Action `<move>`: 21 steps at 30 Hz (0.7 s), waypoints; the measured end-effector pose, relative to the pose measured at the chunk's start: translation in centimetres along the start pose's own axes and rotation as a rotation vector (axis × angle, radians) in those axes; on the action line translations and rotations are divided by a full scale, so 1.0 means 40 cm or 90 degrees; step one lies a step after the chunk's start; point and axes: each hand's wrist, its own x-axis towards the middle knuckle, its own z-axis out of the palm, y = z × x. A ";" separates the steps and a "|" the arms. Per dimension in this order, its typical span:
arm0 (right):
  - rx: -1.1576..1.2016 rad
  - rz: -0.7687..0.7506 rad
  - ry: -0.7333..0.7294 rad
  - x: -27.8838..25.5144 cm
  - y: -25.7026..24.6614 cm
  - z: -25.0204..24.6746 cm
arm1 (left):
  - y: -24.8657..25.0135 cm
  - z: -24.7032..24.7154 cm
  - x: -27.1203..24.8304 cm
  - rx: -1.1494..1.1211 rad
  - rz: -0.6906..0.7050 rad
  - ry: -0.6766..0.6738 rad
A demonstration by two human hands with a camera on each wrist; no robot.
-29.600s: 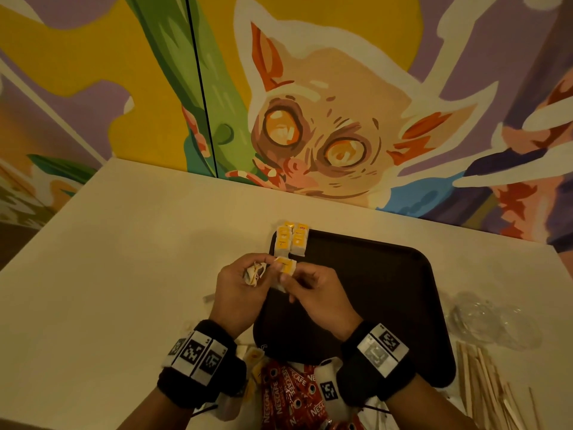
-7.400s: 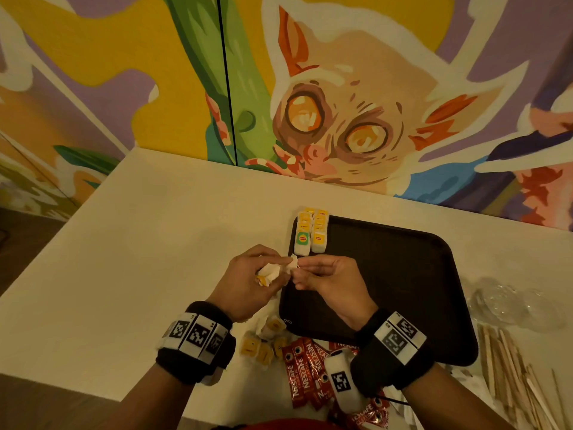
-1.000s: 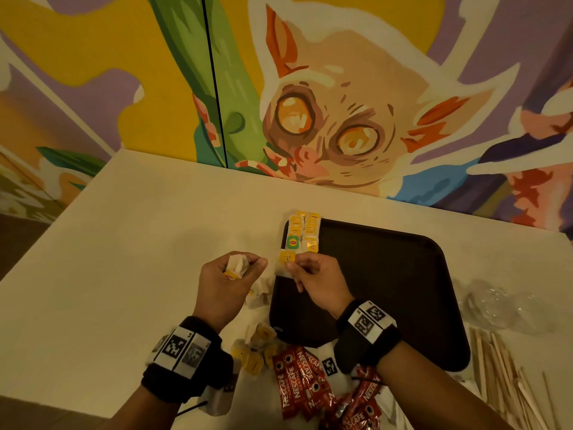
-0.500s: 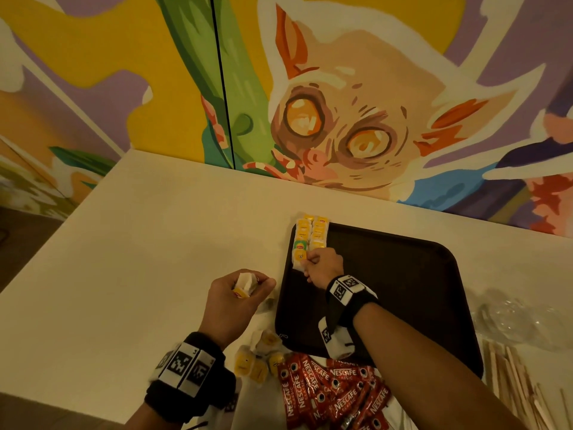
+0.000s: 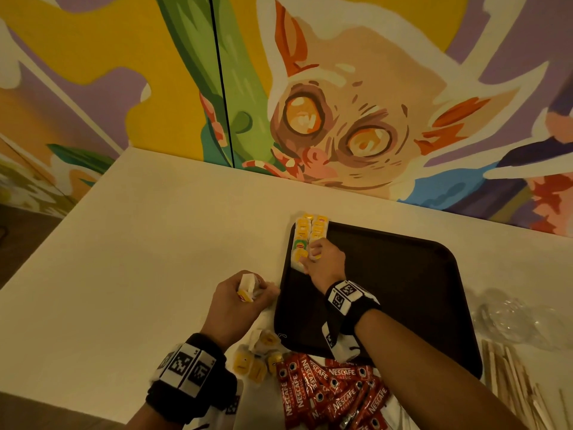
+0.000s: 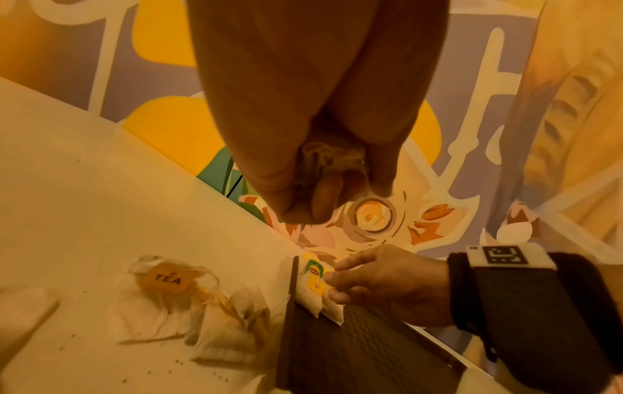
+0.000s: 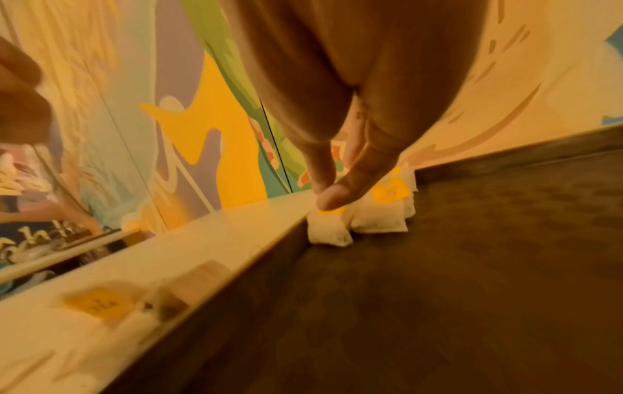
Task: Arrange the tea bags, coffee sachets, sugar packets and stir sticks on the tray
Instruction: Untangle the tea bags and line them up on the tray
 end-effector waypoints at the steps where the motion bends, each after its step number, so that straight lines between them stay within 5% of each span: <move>1: 0.012 -0.016 0.011 -0.013 -0.010 -0.009 | -0.001 0.002 0.001 0.002 -0.001 -0.005; 8: 0.232 -0.097 -0.175 -0.161 -0.132 -0.085 | 0.007 0.022 0.007 0.046 0.014 -0.033; 13: 0.213 -0.190 -0.284 -0.239 -0.165 -0.105 | 0.026 0.026 0.008 0.089 0.060 -0.064; 21: 0.211 -0.193 -0.242 -0.272 -0.155 -0.095 | 0.012 0.022 0.005 0.092 0.066 -0.066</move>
